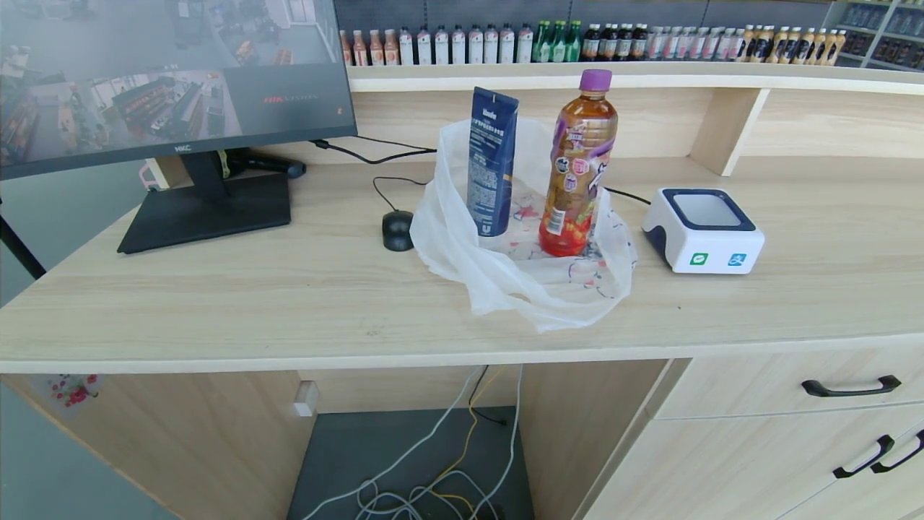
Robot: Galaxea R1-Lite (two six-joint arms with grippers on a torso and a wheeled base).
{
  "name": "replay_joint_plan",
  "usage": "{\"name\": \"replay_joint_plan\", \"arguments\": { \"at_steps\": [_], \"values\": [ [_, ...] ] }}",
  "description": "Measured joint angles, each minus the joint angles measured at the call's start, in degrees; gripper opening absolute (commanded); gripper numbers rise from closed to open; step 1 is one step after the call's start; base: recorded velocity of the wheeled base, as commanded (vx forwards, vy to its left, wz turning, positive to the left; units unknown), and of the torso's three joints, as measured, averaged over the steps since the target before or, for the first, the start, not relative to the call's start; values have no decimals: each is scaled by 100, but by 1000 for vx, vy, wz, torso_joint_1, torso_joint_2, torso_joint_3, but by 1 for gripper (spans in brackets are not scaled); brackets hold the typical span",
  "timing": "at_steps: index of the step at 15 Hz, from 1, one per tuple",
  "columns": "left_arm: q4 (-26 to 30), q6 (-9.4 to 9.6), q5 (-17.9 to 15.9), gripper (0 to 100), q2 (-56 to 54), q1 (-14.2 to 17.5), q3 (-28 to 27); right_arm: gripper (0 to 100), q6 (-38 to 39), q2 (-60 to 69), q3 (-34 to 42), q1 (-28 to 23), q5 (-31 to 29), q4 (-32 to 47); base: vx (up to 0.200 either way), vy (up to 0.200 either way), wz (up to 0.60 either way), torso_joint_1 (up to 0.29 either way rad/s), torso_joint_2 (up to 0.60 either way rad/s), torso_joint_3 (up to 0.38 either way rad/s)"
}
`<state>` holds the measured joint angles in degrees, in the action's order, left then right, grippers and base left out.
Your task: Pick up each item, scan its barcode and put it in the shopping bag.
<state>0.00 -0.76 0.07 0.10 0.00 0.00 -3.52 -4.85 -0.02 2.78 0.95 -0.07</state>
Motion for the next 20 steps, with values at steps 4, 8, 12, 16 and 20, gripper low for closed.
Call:
{"name": "replay_joint_plan", "arguments": {
  "at_steps": [4,8,12,16,20],
  "values": [
    [0,-15,0,100,0,5,0,100,123,401,0,-221,2,0,-100,0,0,4,1,1],
    [0,2,0,100,0,0,0,100,246,488,-2,-245,6,-2,0,0,0,0,0,0],
    [2,-9,0,100,0,0,0,100,251,499,2,-245,9,0,0,-100,0,0,4,0],
    [0,-26,0,100,0,11,0,100,238,499,2,-243,6,7,0,-200,0,5,4,-16],
    [0,-26,0,100,0,7,0,100,229,499,2,-245,6,2,0,-200,0,1,1,4]
  ]
}}
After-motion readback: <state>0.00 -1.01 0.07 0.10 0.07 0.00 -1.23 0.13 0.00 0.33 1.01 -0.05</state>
